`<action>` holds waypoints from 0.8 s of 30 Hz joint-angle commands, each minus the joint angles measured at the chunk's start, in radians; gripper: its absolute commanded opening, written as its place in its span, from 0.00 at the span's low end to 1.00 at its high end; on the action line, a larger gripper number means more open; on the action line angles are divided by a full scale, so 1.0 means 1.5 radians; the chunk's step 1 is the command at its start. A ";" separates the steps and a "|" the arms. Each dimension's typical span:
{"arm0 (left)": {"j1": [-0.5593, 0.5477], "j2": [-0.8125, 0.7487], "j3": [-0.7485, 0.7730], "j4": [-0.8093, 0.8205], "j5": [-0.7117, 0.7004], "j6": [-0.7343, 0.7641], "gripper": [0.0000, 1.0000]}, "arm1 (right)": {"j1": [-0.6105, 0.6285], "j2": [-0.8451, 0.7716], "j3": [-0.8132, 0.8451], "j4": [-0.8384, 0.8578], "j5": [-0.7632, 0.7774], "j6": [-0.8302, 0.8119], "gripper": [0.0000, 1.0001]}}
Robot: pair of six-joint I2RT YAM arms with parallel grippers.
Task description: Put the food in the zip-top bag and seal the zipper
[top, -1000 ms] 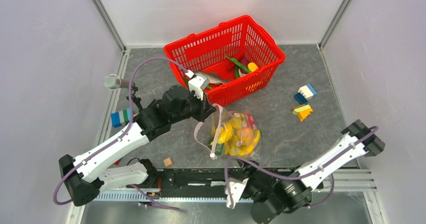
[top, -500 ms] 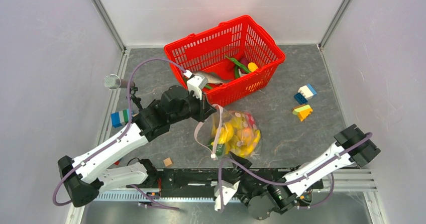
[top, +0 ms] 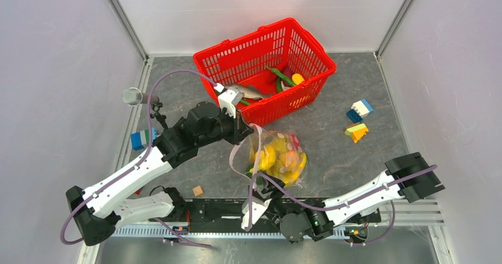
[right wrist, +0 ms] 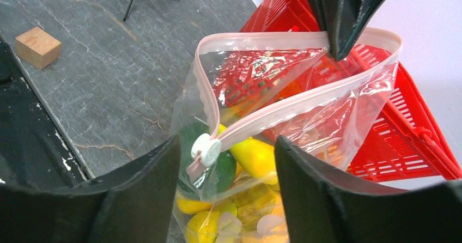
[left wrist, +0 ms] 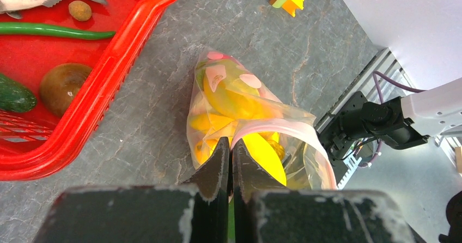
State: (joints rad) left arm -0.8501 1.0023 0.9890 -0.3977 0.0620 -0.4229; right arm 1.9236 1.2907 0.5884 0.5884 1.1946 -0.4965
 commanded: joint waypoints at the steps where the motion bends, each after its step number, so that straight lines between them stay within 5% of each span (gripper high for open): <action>1: 0.003 -0.015 0.021 0.016 0.009 -0.020 0.02 | -0.015 0.012 -0.014 0.051 -0.031 0.013 0.64; 4: 0.003 -0.012 0.024 0.014 0.007 -0.019 0.02 | -0.016 0.018 -0.021 0.049 -0.010 0.023 0.61; 17: 0.003 -0.023 0.027 0.012 -0.001 -0.020 0.02 | -0.027 -0.116 -0.104 0.042 -0.049 0.096 0.06; 24: 0.003 -0.044 0.042 -0.016 -0.005 -0.019 0.02 | -0.027 -0.263 -0.115 -0.031 -0.167 0.152 0.00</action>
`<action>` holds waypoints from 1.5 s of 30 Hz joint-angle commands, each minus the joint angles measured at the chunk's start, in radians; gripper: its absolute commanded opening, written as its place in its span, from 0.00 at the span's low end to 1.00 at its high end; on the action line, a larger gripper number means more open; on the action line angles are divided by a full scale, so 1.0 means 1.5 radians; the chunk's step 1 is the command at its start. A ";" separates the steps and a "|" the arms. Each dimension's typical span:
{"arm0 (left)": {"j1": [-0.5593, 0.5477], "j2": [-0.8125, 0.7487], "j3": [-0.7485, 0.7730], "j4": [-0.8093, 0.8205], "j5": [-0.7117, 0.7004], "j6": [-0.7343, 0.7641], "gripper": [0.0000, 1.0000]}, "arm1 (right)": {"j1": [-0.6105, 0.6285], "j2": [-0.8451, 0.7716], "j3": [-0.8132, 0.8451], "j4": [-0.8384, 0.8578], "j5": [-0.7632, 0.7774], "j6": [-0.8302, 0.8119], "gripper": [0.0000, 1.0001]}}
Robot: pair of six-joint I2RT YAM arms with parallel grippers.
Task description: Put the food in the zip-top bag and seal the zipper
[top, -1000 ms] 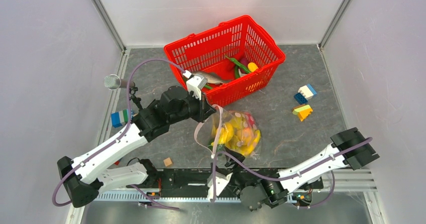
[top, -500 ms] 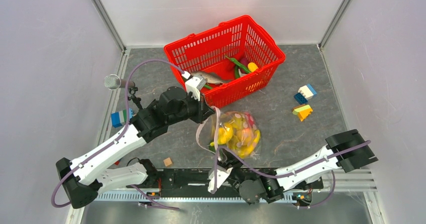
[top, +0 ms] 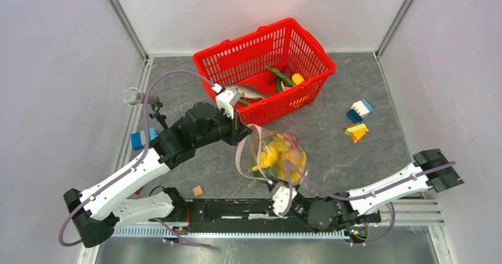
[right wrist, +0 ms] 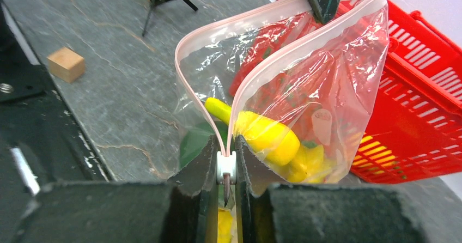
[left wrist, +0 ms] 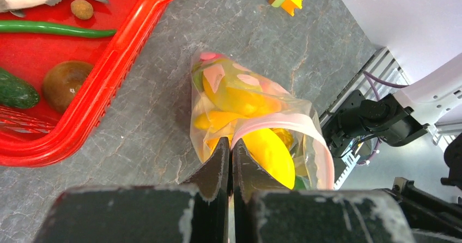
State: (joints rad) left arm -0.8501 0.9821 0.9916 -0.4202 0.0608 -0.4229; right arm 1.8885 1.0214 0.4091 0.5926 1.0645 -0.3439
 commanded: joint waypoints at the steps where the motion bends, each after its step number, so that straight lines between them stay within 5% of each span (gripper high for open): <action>1: 0.003 -0.036 0.044 -0.008 -0.002 -0.018 0.02 | -0.003 -0.108 0.007 -0.059 -0.100 0.057 0.00; 10: 0.003 -0.089 0.140 -0.152 0.011 -0.035 0.02 | -0.003 -0.291 0.067 -0.231 -0.213 0.081 0.00; 19: 0.003 -0.064 0.145 -0.271 0.017 -0.041 0.05 | -0.005 -0.379 0.041 -0.301 -0.099 0.094 0.04; 31: 0.003 -0.011 0.098 -0.225 -0.077 -0.059 0.02 | -0.047 -0.366 0.022 -0.346 -0.058 0.181 0.21; 33: 0.004 -0.004 0.108 -0.225 -0.092 -0.054 0.02 | -0.063 -0.352 0.038 -0.363 -0.076 0.192 0.29; 35: 0.011 0.004 0.118 -0.227 -0.106 -0.045 0.02 | -0.077 -0.344 0.049 -0.373 -0.083 0.205 0.49; 38: 0.026 0.013 0.128 -0.231 -0.105 -0.035 0.02 | -0.090 -0.359 0.049 -0.369 -0.102 0.218 0.60; 45: 0.034 0.002 0.120 -0.218 -0.086 -0.031 0.02 | -0.104 -0.408 -0.003 -0.320 -0.139 0.228 0.53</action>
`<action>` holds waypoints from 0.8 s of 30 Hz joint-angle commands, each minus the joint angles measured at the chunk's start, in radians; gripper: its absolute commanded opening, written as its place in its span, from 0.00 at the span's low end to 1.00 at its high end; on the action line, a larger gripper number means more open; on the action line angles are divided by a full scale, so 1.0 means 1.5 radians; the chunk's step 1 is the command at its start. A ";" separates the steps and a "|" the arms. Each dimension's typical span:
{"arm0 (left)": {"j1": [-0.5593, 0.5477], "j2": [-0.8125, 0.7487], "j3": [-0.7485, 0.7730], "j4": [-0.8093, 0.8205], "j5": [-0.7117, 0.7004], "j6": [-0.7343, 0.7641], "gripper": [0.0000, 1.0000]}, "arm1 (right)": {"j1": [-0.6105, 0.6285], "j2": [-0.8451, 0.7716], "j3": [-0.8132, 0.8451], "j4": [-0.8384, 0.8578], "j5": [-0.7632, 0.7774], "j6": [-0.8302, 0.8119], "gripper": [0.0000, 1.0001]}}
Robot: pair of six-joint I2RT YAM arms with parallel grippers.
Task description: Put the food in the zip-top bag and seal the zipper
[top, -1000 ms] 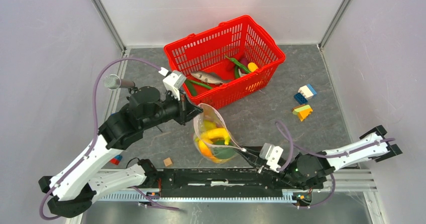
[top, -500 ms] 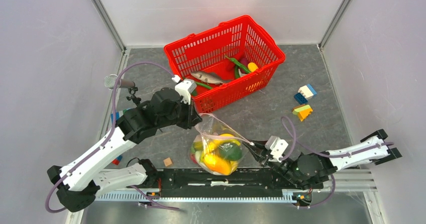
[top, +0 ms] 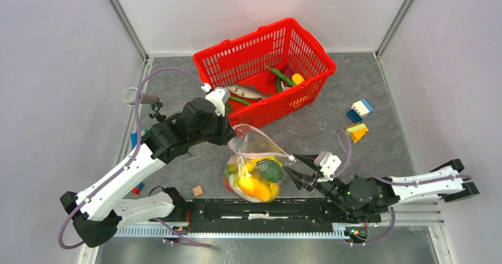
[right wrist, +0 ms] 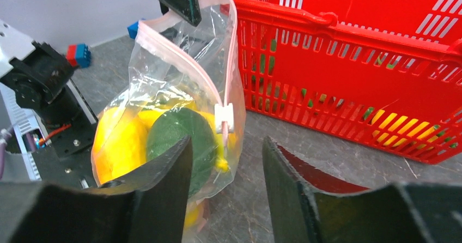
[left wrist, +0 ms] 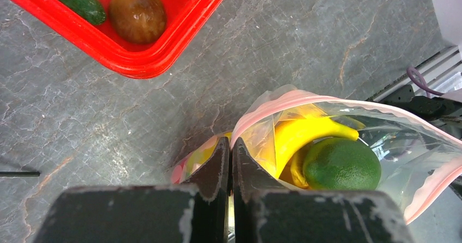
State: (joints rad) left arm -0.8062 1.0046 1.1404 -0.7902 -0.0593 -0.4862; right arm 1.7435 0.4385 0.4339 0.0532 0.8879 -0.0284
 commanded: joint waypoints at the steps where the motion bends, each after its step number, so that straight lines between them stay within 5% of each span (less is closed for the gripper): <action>1: 0.005 -0.016 0.020 0.031 -0.005 0.012 0.02 | -0.009 -0.021 -0.022 0.047 -0.023 0.018 0.52; 5: 0.005 -0.021 0.016 0.036 0.003 0.014 0.02 | -0.021 0.011 -0.017 0.049 -0.035 0.018 0.44; 15: 0.006 -0.035 0.000 0.036 0.006 0.027 0.03 | -0.087 0.025 -0.032 0.087 -0.095 0.018 0.00; 16: 0.006 -0.038 0.000 0.035 0.008 0.034 0.10 | -0.092 0.030 -0.032 0.085 -0.106 0.018 0.00; 18: 0.006 -0.044 0.005 0.034 0.005 0.053 0.43 | -0.101 0.041 -0.026 0.081 -0.126 0.018 0.00; 20: 0.006 -0.050 0.021 0.032 0.004 0.085 0.66 | -0.110 0.052 -0.020 0.076 -0.138 0.018 0.00; 24: 0.006 -0.059 0.062 0.033 0.022 0.171 0.84 | -0.124 0.048 -0.015 0.087 -0.159 0.013 0.00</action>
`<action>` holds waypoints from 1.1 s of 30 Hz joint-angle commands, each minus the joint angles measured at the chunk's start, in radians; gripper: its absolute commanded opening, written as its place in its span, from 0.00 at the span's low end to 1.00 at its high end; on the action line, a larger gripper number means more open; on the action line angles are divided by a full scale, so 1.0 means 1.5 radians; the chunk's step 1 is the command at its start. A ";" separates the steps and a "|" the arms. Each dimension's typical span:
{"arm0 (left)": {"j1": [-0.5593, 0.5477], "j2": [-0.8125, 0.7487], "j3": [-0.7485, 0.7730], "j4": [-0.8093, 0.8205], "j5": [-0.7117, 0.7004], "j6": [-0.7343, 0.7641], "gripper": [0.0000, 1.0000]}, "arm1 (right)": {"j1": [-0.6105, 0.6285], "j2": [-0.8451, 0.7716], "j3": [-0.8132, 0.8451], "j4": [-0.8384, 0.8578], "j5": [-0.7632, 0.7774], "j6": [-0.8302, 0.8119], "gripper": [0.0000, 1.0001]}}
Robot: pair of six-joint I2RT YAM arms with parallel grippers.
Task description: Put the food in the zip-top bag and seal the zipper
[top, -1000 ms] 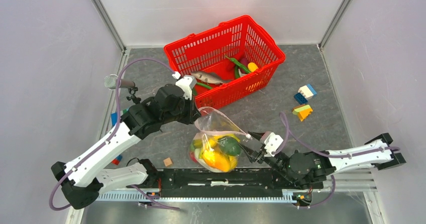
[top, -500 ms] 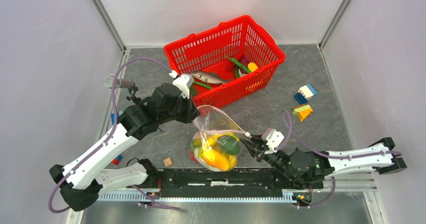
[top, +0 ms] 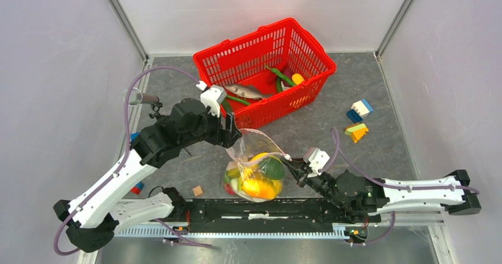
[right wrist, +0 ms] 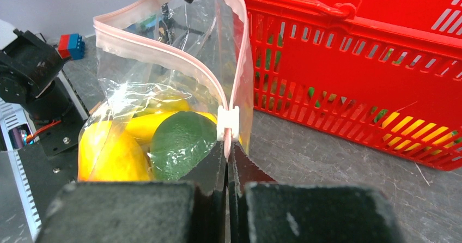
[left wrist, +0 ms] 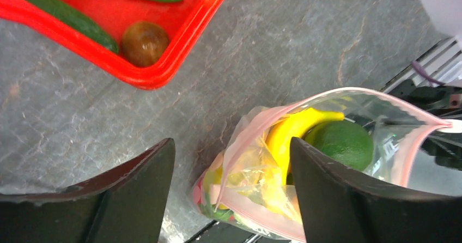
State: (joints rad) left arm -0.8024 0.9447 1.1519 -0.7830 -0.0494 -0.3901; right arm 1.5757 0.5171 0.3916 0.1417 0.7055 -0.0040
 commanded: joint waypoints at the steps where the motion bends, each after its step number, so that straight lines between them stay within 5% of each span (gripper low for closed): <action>1: 0.003 -0.022 0.060 0.035 0.014 0.125 0.88 | -0.014 -0.007 0.015 0.027 -0.044 -0.006 0.00; 5: 0.003 -0.038 0.081 0.065 0.030 0.190 1.00 | -0.023 -0.011 0.025 0.022 -0.067 -0.016 0.00; 11: 0.003 -0.060 0.090 0.117 0.124 0.258 1.00 | -0.038 -0.003 0.043 0.016 -0.105 -0.022 0.00; 17: 0.002 -0.029 0.076 0.203 0.413 0.343 1.00 | -0.050 0.010 0.056 0.018 -0.145 -0.029 0.00; 21: -0.004 0.041 0.070 0.244 0.527 0.376 0.99 | -0.057 0.018 0.065 0.017 -0.174 -0.028 0.00; 33: -0.130 0.139 0.079 0.234 0.509 0.478 0.84 | -0.070 0.038 0.077 0.017 -0.193 -0.028 0.00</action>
State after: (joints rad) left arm -0.9405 1.1423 1.2476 -0.4549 0.6884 0.2287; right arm 1.4807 0.5667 0.4568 0.1417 0.4408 -0.0334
